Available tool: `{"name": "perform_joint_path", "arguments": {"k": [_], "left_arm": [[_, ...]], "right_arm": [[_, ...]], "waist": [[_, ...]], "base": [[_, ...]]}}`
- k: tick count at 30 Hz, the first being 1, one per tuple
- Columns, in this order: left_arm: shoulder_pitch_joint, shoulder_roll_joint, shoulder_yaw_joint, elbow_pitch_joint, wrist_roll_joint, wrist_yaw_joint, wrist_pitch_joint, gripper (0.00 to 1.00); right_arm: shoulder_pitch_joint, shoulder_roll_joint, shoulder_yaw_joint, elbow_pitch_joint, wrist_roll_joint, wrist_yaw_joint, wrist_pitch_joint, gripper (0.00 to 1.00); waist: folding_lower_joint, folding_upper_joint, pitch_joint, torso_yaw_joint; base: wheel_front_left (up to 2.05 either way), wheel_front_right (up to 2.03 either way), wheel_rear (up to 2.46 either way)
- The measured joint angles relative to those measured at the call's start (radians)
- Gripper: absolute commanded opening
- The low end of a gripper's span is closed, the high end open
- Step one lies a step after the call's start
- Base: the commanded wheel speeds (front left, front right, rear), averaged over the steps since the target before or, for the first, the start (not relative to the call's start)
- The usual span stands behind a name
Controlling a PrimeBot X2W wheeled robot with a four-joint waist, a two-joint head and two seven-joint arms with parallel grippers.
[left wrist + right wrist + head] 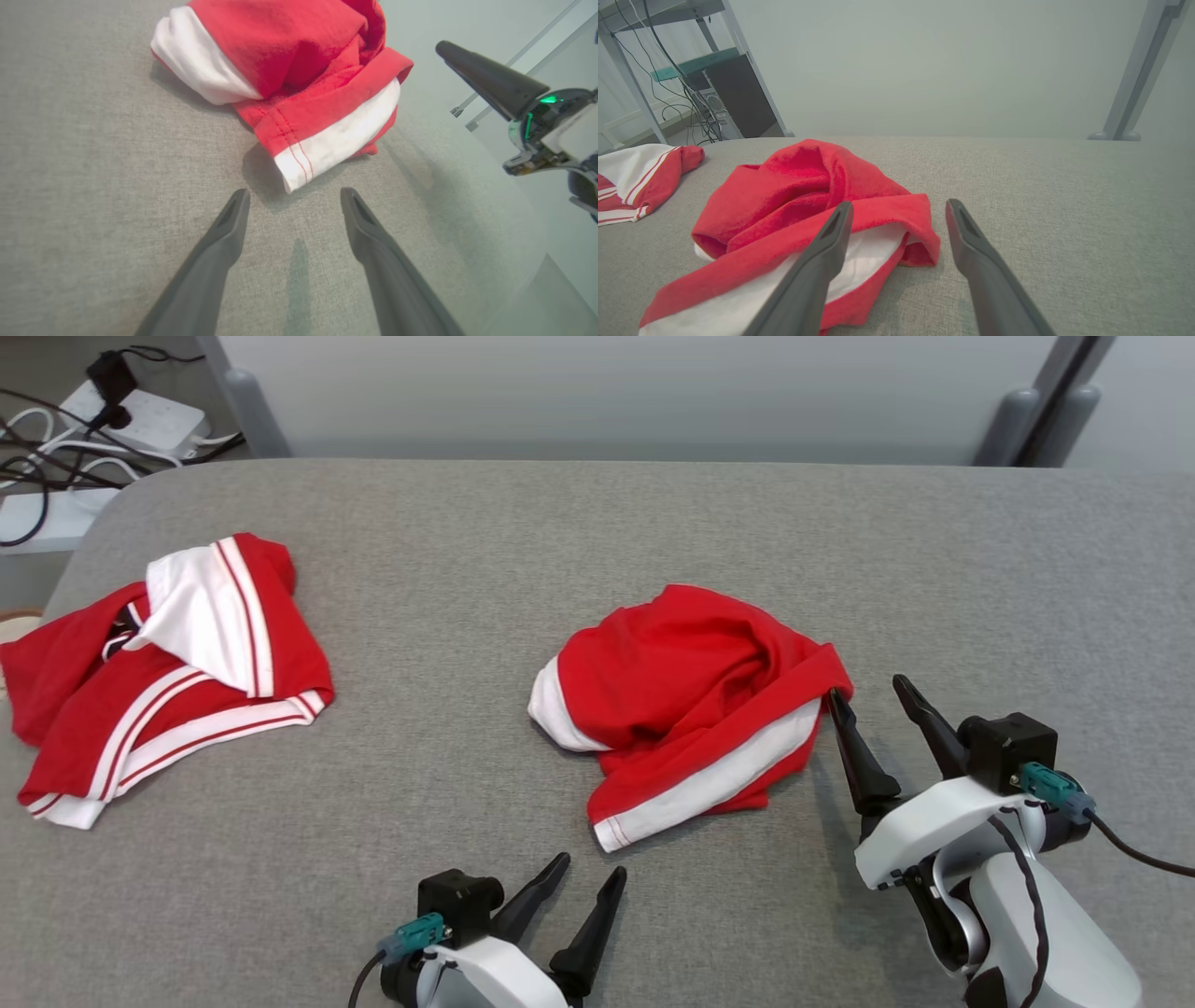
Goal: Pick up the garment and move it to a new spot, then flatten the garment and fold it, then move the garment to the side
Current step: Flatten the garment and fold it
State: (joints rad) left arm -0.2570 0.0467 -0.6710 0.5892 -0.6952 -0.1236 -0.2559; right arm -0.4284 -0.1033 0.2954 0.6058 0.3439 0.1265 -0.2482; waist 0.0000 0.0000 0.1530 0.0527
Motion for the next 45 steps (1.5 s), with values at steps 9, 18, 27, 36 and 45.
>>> {"name": "perform_joint_path", "arguments": {"k": [9, 18, 27, 36, 45], "left_arm": [[-0.049, 0.0, -0.014, 0.038, -0.09, 0.0, 0.0, 1.0], [-0.065, 0.008, -0.062, 0.031, -0.188, 0.0, 0.0, 0.0], [-0.097, 0.126, 0.177, -0.159, -0.087, 0.0, 0.0, 0.0], [-0.019, 0.145, 0.289, -0.249, -0.02, 0.0, 0.0, 0.0], [-0.015, 0.097, 0.314, -0.261, 0.015, 0.0, 0.0, 0.0]], "right_arm": [[-0.015, -0.006, 0.002, -0.024, 0.0, 0.0, 0.0, 1.0], [-0.016, -0.021, -0.016, -0.037, 0.0, 0.0, 0.0, 1.0], [-0.012, -0.027, -0.069, -0.037, 0.0, 0.0, 0.0, 1.0], [0.013, -0.023, 0.05, 0.002, 0.033, 0.0, 0.0, 1.0], [0.006, -0.033, 0.237, 0.097, 0.232, 0.0, 0.0, 1.0]], "waist": [[0.0, 0.0, 0.01, -0.058], [0.0, 0.0, 0.014, -0.102], [0.0, 0.0, -0.008, -0.053], [0.0, 0.0, -0.036, 0.06], [0.0, 0.0, -0.025, 0.104]], "base": [[0.0, 0.0, 0.0], [0.0, 0.0, 0.0], [0.0, 0.0, 0.0], [0.0, 0.0, 0.0], [0.0, 0.0, 0.0]]}}
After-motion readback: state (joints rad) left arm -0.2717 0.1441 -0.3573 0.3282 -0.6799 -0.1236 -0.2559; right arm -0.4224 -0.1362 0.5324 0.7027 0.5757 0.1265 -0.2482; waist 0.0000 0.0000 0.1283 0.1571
